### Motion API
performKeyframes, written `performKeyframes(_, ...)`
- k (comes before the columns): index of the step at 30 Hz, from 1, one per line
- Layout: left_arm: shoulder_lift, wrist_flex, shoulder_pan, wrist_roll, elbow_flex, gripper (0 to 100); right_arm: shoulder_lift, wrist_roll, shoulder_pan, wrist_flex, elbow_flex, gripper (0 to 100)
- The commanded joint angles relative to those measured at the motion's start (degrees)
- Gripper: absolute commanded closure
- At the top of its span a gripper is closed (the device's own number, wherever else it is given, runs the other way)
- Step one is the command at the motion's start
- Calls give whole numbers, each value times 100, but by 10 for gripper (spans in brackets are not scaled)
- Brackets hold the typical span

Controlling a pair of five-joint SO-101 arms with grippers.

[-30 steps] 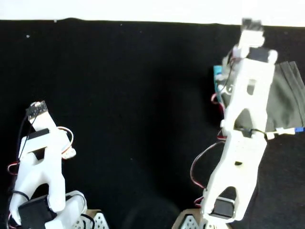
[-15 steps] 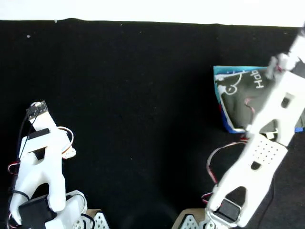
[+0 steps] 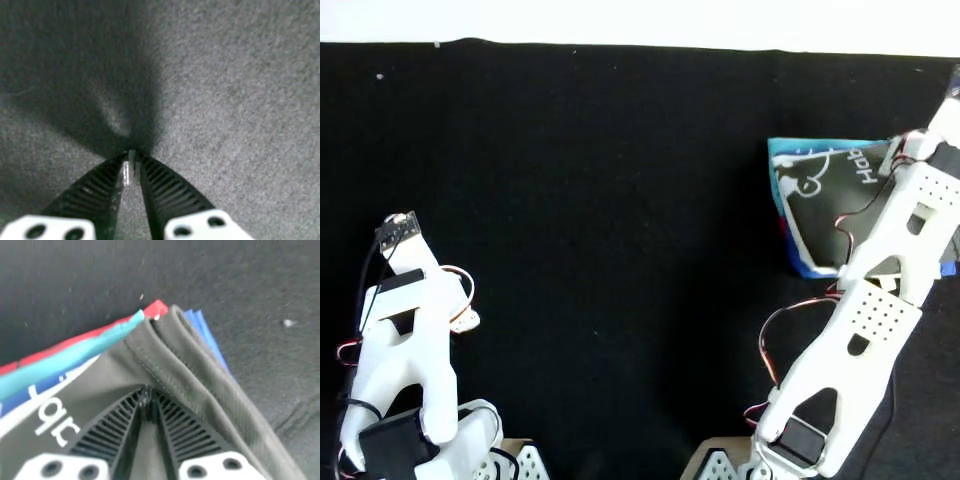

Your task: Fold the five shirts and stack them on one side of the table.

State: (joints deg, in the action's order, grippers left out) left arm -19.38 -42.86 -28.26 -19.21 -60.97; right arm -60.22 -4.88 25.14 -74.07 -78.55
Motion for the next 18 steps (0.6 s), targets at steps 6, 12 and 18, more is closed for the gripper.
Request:
performKeyframes(6, -13, 229, -40, 9, -4, 987, 1692, 325, -84, -1376, -1015, 985)
performKeyframes(12, -22, 229, -40, 9, -4, 987, 2589, 316, -409, -2677, -1235, 985)
performKeyframes(18, -31, 220, -40, 9, -13, 987, 3846, 316, -602, -2721, -136, 985)
